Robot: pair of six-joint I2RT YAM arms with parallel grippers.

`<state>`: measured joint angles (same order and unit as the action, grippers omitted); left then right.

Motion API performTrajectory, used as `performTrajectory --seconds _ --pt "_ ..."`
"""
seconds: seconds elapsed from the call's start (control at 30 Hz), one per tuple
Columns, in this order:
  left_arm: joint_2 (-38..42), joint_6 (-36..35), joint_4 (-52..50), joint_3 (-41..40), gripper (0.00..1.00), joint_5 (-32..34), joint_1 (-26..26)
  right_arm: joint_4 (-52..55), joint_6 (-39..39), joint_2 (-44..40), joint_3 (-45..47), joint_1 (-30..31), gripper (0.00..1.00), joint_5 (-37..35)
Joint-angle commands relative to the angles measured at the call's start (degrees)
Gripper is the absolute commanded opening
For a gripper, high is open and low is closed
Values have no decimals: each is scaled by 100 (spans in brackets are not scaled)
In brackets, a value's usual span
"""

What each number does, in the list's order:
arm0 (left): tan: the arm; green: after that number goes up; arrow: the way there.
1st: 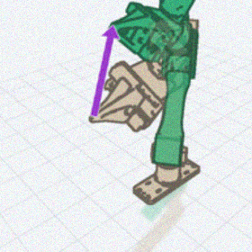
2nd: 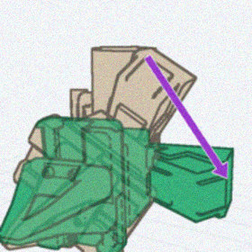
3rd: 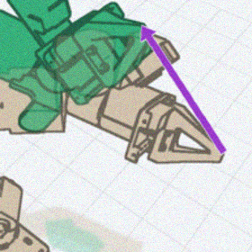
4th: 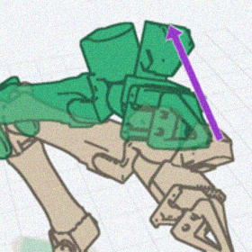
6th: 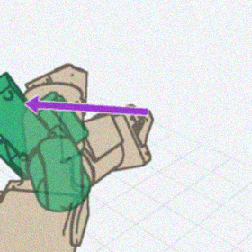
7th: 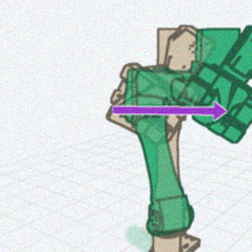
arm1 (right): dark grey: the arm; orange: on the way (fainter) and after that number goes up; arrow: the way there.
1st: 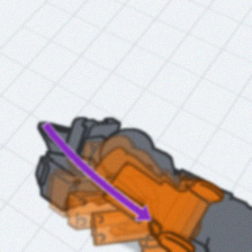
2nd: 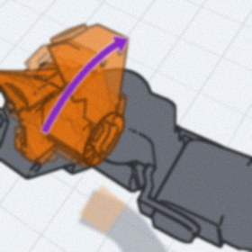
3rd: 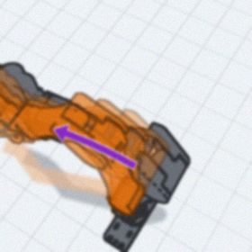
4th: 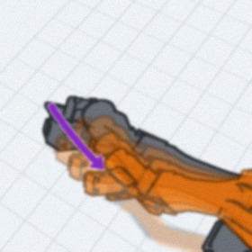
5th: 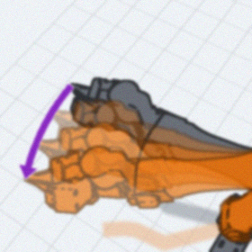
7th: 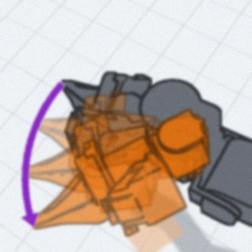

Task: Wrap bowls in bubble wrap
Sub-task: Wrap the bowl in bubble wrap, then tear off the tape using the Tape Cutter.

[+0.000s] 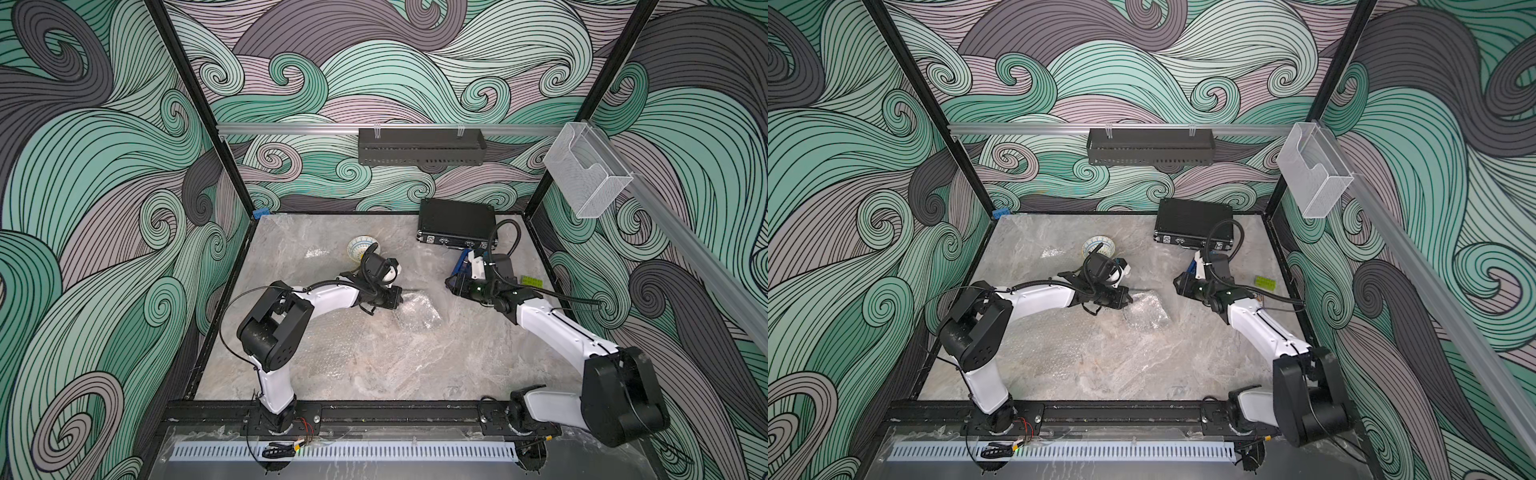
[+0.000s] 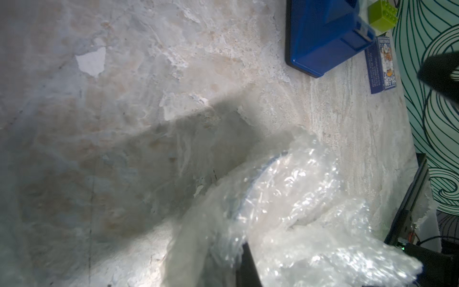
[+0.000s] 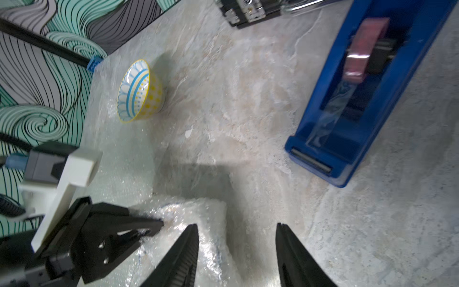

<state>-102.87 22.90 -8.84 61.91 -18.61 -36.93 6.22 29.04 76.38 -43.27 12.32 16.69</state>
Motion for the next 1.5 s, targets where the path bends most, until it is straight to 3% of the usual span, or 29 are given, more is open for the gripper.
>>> performTrajectory --seconds 0.0,0.3,1.07,1.47 --pt "245 172 212 -42 0 134 1 -102 380 223 -223 -440 52 406" --pt "298 181 127 -58 0 164 1 -452 820 1012 -464 -1123 47 1162" --pt "190 146 85 31 0 50 -25 -1489 1595 2593 -780 -1238 38 1984" --pt "144 121 50 58 0 59 -34 -1898 1981 2570 -547 -1354 30 2267"
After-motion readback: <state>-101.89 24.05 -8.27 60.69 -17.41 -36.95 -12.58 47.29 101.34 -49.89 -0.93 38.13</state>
